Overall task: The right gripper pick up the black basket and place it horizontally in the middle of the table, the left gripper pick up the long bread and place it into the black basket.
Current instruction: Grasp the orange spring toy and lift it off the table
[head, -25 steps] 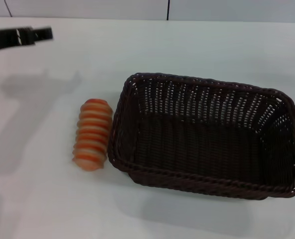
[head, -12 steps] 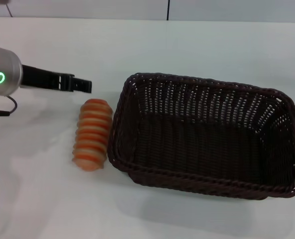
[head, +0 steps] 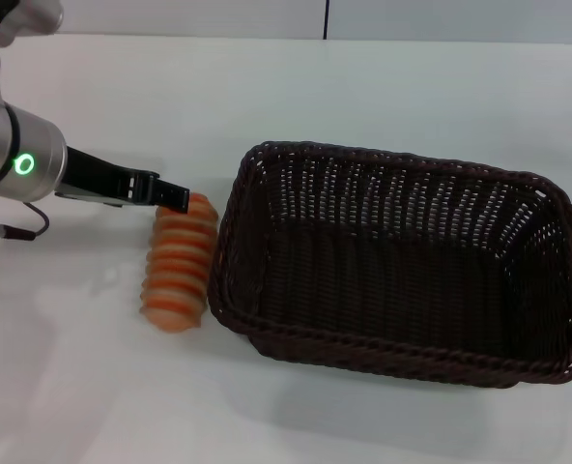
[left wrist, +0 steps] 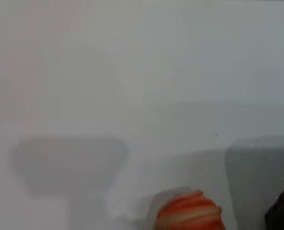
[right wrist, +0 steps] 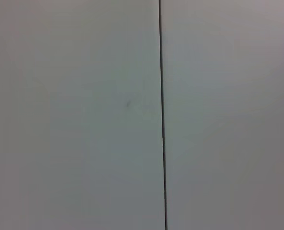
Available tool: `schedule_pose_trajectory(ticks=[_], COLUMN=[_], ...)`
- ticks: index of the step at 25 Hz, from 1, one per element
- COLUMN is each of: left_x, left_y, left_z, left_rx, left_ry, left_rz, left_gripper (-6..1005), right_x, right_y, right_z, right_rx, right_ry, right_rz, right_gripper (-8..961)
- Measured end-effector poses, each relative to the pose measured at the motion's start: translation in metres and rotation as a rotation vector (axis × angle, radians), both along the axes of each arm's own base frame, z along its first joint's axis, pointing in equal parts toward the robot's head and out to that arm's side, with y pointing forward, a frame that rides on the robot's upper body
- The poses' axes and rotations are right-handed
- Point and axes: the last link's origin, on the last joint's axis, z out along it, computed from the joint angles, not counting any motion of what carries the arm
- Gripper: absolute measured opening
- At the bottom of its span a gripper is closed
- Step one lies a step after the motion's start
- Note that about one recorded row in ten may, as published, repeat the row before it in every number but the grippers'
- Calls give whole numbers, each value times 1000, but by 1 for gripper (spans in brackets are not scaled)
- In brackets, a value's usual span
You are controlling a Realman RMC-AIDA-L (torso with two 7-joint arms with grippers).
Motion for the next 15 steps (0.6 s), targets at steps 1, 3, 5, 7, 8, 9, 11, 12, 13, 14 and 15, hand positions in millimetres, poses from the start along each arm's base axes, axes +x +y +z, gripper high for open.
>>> schedule_pose_trajectory(ticks=[1, 3, 5, 7, 8, 9, 11, 12, 13, 14, 15], left_x=[0, -1, -2, -3, -3, -3, -4, -4, -5, -5, -5], left_y=[0, 0, 1, 2, 3, 3, 5, 5, 5, 6, 7], left_z=[0, -3, -6, -13, -15, -17, -20, -21, -22, -23, -24], left_rx=[0, -20, -37, -67, -76, -84, -101, -106, -109, -113, -119], left_ry=[0, 4, 5, 5, 7, 8, 13, 14, 15, 16, 17], left_rz=[0, 12, 21, 29, 30, 32, 37, 39, 40, 43, 44], left_gripper=[869, 869, 869, 869, 869, 869, 869, 869, 869, 869, 869], right_x=[0, -1, -1, -2, -2, -2, -3, -3, -4, -4, -4], right_y=[0, 1, 2, 2, 2, 2, 3, 3, 3, 3, 3], right_z=[0, 0, 0, 0, 0, -1, -1, -2, -2, -2, -2], right_rx=[0, 1, 1, 1, 0, 0, -1, -1, -1, -1, -1], right_ry=[0, 0, 1, 2, 2, 2, 3, 4, 5, 5, 6], right_rz=[0, 2, 3, 4, 4, 5, 6, 7, 7, 8, 8], right_gripper=[425, 425, 425, 425, 425, 425, 425, 426, 426, 426, 426])
